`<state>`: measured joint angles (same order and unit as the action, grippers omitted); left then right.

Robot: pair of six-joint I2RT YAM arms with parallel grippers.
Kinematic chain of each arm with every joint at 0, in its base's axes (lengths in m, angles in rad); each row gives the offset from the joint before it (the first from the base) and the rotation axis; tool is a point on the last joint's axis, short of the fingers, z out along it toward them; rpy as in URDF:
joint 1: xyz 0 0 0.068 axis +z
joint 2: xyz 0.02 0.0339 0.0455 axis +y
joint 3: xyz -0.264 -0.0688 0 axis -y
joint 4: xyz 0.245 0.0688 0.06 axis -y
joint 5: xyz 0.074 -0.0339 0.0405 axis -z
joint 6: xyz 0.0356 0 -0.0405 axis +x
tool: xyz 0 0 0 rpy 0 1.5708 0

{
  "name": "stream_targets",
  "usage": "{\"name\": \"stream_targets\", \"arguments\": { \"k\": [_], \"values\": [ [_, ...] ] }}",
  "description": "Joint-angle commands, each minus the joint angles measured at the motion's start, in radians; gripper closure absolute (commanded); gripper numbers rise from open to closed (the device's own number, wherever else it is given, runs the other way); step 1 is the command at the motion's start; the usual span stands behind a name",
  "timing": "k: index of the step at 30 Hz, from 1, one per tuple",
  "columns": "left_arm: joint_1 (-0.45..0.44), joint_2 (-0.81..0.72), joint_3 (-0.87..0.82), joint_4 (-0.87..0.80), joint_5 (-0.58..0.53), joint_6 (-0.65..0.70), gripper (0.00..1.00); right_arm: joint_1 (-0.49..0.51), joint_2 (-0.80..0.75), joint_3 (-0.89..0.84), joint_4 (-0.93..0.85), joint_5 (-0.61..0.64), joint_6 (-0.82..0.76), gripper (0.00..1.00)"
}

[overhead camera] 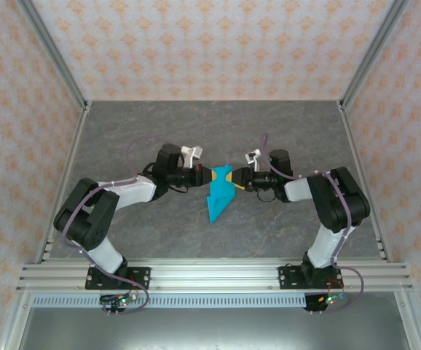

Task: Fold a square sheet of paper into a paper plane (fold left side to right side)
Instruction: Place the paper at the center of the table.

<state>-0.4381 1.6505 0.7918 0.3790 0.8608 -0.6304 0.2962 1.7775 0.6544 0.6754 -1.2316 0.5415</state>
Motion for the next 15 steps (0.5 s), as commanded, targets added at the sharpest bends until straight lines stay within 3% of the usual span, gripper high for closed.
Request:
{"name": "stream_targets", "arguments": {
  "k": [1,7,15],
  "values": [
    [0.002,0.017,0.006,0.026,0.017,0.009,1.00,0.003,-0.004,-0.009,0.050,-0.026,-0.020,0.58],
    [0.004,0.056,0.015,0.020,0.003,0.012,1.00,0.003,-0.024,-0.005,-0.076,0.005,-0.091,0.70],
    [0.004,0.089,0.024,0.032,-0.003,0.008,1.00,0.000,-0.058,-0.004,-0.208,-0.005,-0.178,0.64]
  ]
}}
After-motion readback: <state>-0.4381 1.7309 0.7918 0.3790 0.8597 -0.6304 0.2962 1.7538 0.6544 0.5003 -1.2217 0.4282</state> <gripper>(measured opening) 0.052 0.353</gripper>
